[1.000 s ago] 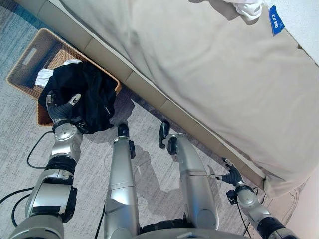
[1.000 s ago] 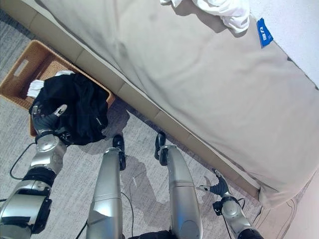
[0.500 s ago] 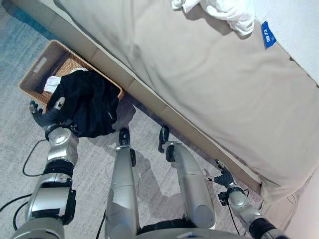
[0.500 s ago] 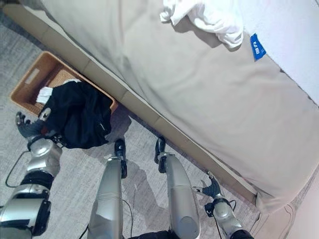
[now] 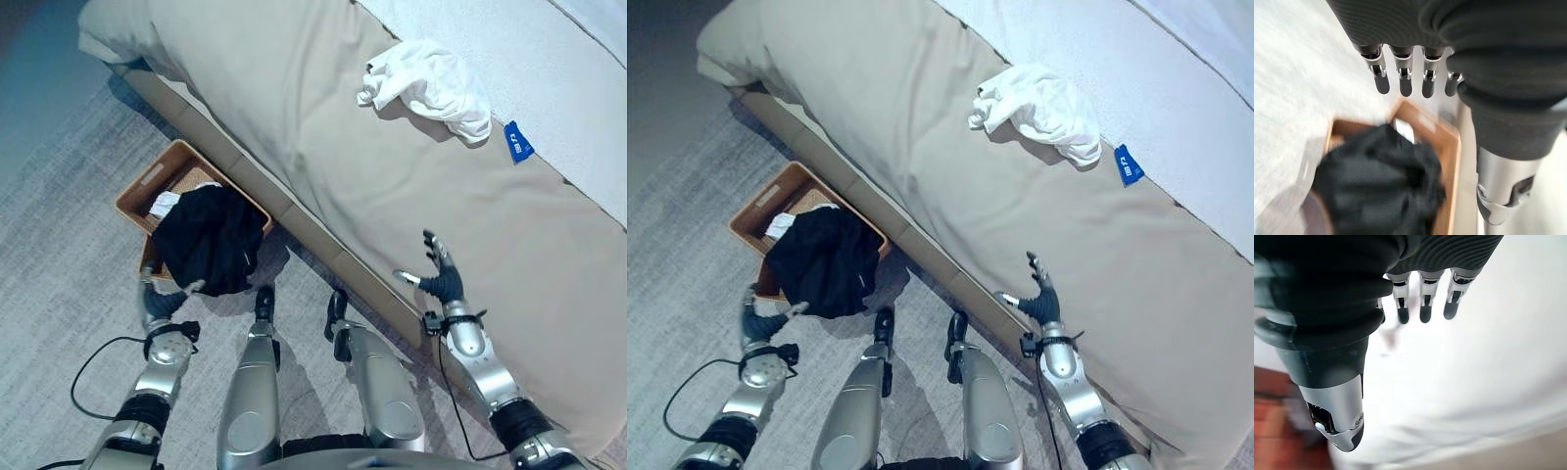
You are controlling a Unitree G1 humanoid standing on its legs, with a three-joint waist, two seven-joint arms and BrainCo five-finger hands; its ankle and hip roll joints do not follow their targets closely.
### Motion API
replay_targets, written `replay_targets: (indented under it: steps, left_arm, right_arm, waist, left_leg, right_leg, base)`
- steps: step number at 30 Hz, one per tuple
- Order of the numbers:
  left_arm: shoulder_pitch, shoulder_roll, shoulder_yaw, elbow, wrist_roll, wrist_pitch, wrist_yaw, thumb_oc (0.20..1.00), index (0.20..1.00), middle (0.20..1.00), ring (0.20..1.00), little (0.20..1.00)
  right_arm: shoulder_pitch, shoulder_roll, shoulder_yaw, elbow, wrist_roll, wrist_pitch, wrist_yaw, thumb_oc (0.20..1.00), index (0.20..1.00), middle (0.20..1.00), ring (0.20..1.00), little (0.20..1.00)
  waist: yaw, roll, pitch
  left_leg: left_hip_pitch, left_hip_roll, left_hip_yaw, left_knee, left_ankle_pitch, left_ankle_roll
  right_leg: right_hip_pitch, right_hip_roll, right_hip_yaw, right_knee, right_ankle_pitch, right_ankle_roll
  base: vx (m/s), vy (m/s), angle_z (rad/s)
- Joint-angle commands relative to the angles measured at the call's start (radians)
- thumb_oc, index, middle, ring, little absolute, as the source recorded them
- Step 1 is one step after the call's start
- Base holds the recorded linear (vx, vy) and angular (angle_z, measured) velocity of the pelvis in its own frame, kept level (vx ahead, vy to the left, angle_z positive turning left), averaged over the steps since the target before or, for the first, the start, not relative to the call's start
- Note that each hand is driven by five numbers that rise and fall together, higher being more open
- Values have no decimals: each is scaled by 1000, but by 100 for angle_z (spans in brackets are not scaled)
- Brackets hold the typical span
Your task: Pick up clothes into the bucket
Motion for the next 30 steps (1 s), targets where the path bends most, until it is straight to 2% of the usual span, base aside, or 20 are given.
replay_targets:
  steps: [1, 4, 7, 12, 19, 26, 28, 30]
  left_arm:
    - [48, -20, -68, 17, 90, -38, -106, 1000, 1000, 1000, 1000, 1000]
    - [83, -19, -143, -4, 142, -47, -156, 1000, 1000, 1000, 1000, 1000]
    - [116, -35, -182, -15, 116, -53, -184, 1000, 1000, 1000, 1000, 1000]
    - [130, -47, -218, 1, 93, -49, -173, 1000, 1000, 1000, 1000, 1000]
    - [130, -36, -230, 19, 36, -36, -130, 1000, 1000, 1000, 1000, 1000]
    - [122, -29, -221, 56, -4, -28, -111, 1000, 1000, 1000, 1000, 1000]
    - [116, -29, -230, 70, -15, -22, -109, 1000, 1000, 1000, 1000, 1000]
    - [112, -27, -227, 71, -29, -22, -104, 1000, 1000, 1000, 1000, 1000]
  right_arm:
    - [-61, -94, -46, -21, -53, -30, -42, 1000, 1000, 1000, 1000, 1000]
    - [-146, -131, -67, 9, -112, -13, -84, 1000, 1000, 1000, 1000, 1000]
    - [-261, -173, -66, 81, -162, 24, -141, 1000, 1000, 1000, 1000, 1000]
    - [-505, -269, -14, 297, -247, 101, -251, 1000, 1000, 1000, 1000, 1000]
    - [-862, -405, 120, 635, -243, 174, -340, 1000, 1000, 1000, 1000, 1000]
    - [-1112, -474, 268, 851, -180, 195, -315, 1000, 1000, 1000, 1000, 1000]
    - [-1202, -503, 316, 978, -135, 203, -293, 1000, 1000, 1000, 1000, 1000]
    - [-1248, -513, 345, 1001, -103, 205, -277, 1000, 1000, 1000, 1000, 1000]
  waist:
    - [5, 29, -85]
    - [18, 38, -98]
    - [34, 47, -105]
    - [59, 59, -99]
    - [89, 68, -76]
    - [109, 67, -50]
    - [126, 66, -32]
    - [131, 62, -18]
  left_leg:
    - [-3, -15, 37, 13, -1, 17]
    - [3, -17, 39, 22, -11, 19]
    - [-3, -20, 37, 33, -18, 21]
    - [-5, -17, 31, 35, -25, 22]
    - [-26, -24, -1, 28, -12, 21]
    - [-80, -44, -14, 69, -18, 24]
    - [-105, -49, -18, 77, -18, 23]
    - [-118, -50, -21, 75, -12, 22]
  right_leg:
    - [29, -50, 17, -76, 91, 79]
    - [38, -47, 25, -85, 89, 80]
    - [29, -44, 31, -76, 86, 80]
    - [22, -39, 29, -53, 64, 76]
    - [0, -44, 8, -25, 51, 71]
    - [-30, -57, 4, -15, 64, 75]
    - [-47, -64, -1, -10, 63, 76]
    - [-55, -68, -7, -12, 67, 77]
  base:
    - [70, -38, -2]
    - [57, -35, -5]
    - [40, -24, -8]
    - [44, -18, -2]
    - [17, -1, 8]
    - [3, 32, 14]
    - [-6, 41, 7]
    - [2, 24, 11]
